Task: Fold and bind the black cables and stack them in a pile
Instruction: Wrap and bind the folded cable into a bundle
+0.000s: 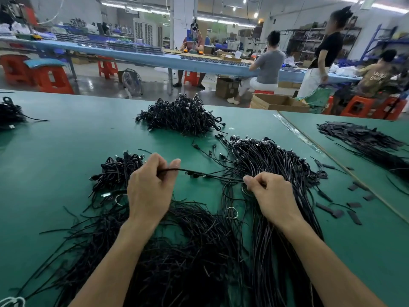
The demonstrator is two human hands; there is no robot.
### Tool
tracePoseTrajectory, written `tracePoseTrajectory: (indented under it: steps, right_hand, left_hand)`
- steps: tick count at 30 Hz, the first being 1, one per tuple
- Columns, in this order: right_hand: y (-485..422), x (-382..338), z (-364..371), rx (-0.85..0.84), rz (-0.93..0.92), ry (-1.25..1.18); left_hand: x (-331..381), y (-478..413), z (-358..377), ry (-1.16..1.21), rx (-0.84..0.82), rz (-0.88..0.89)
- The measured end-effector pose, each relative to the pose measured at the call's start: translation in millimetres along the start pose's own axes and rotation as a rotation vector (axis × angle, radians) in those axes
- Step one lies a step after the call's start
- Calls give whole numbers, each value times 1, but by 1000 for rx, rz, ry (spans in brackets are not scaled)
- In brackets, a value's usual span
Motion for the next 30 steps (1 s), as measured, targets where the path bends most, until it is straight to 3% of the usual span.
tracePoseTrajectory:
  steps: [3,6,12,14,17,19,22,25,28,30]
  right_hand:
    - [-5,8,14,-207,74,151]
    - [-2,-3,36,-436,-10,203]
    - [11,-38,51,-464,-247,-124]
    - [10,-45,46,-384,-277,-243]
    - [2,-48,36,-225,-214,-310]
    - [0,-51,36,-185,-175,-291]
    - [6,-59,53,-378,-207,-248]
    - [18,-68,70,-572,-259,-127]
    - [26,-73,70,-618,-287,35]
    - [30,-76,64,-620,-314,53]
  left_hand:
    - [8,1,3,-152,-127,-6]
    - [4,6,20,-201,-372,-92]
    - [-2,17,36,-179,-658,-211]
    - [-2,19,35,-17,-801,-244]
    - [17,31,32,446,-1081,-228]
    - [35,36,28,776,-1149,-206]
    - [48,31,24,1149,-991,-219]
    - [39,20,28,1338,-631,-313]
    - [22,16,32,1076,-351,-266]
    - [18,15,33,844,-303,-169]
Point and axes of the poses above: each hand's wrist, its own y-axis away from the middle knuckle, its own z-axis out of the palm, x = y × z, the point moved 5 cm from there along -y, towards the middle knuckle, and after that the axes turned 14 degrees about -x, right-handed, at the moved point
